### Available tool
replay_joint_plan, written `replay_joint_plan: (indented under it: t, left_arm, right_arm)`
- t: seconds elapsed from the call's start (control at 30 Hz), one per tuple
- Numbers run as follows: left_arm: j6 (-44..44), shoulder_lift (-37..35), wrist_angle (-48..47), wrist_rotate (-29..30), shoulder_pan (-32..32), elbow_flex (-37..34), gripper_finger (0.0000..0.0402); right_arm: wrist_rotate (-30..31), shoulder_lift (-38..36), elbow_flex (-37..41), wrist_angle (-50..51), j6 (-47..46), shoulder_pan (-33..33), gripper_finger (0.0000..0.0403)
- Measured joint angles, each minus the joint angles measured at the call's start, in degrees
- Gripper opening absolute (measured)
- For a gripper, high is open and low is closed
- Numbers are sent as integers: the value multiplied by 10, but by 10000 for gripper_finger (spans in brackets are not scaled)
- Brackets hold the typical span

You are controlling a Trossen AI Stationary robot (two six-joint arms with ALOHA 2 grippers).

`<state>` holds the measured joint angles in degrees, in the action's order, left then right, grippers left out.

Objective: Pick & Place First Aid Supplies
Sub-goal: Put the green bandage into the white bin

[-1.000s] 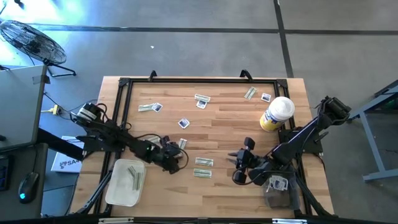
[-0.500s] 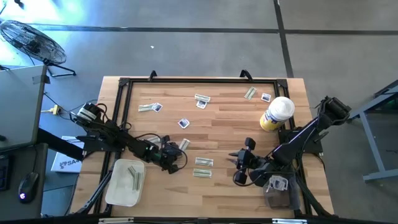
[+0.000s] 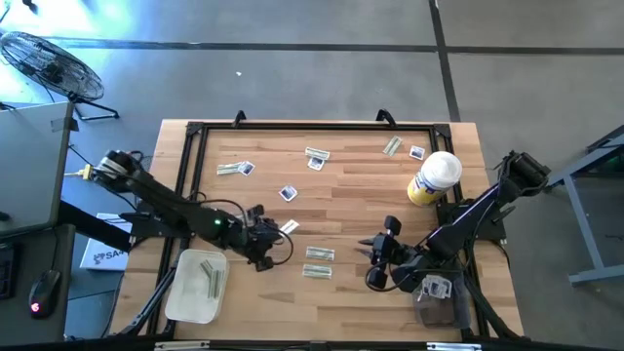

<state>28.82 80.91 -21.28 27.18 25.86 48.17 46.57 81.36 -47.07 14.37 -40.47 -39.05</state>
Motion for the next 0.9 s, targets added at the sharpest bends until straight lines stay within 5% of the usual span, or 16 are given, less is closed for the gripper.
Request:
replay_joint_plan:
  t: [0.23,0.4,0.57,0.9]
  left_arm:
    - [133,-59,-344,-17,64,168,1]
    - [322,-59,-541,-99,151,253,1]
    - [471,-58,-548,-199,249,264,1]
    - [645,-12,-502,-161,366,179,1]
  right_arm:
    - [0,0,1,4,-11,0,82]
    - [0,0,1,4,-11,0,82]
    - [0,0,1,4,-5,0,82]
    - [2,0,1,4,0,0,82]
